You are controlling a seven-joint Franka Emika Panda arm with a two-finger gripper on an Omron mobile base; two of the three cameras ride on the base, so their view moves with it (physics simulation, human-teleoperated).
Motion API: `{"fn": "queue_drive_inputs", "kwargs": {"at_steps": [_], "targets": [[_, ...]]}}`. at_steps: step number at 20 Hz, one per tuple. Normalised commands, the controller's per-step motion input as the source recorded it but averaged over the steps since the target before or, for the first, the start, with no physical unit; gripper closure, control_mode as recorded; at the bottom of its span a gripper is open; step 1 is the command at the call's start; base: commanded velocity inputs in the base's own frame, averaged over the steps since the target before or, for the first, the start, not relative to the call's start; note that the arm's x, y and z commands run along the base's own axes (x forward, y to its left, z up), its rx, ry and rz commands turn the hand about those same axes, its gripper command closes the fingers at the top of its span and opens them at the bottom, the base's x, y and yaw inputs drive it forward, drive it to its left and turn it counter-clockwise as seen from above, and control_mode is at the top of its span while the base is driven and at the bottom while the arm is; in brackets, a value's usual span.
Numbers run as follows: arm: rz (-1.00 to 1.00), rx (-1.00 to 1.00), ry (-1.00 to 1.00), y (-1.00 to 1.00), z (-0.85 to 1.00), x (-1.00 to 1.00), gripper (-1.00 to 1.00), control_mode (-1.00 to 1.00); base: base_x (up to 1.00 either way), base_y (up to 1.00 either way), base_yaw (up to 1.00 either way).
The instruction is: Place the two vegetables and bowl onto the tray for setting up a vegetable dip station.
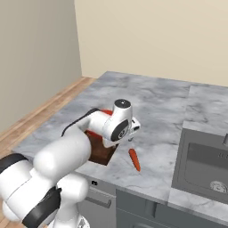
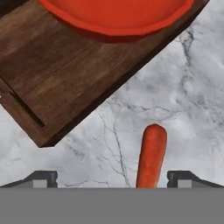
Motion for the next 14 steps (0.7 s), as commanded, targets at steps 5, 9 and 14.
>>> {"fn": "queue_drive_inputs", "kwargs": {"at_steps": [5, 9, 14], "targets": [[0.06, -0.09, 0.01, -0.18, -0.29, -0.04, -1.0, -1.0, 0.0, 0.0, 0.0], [0.0, -0.01, 0.0, -0.21, -0.26, 0.0, -1.0, -1.0, 0.0, 0.0, 0.0], [-0.04, 0.0, 0.05, -0.08, -0.32, 0.11, -1.0, -1.0, 0.0, 0.0, 0.0]]}}
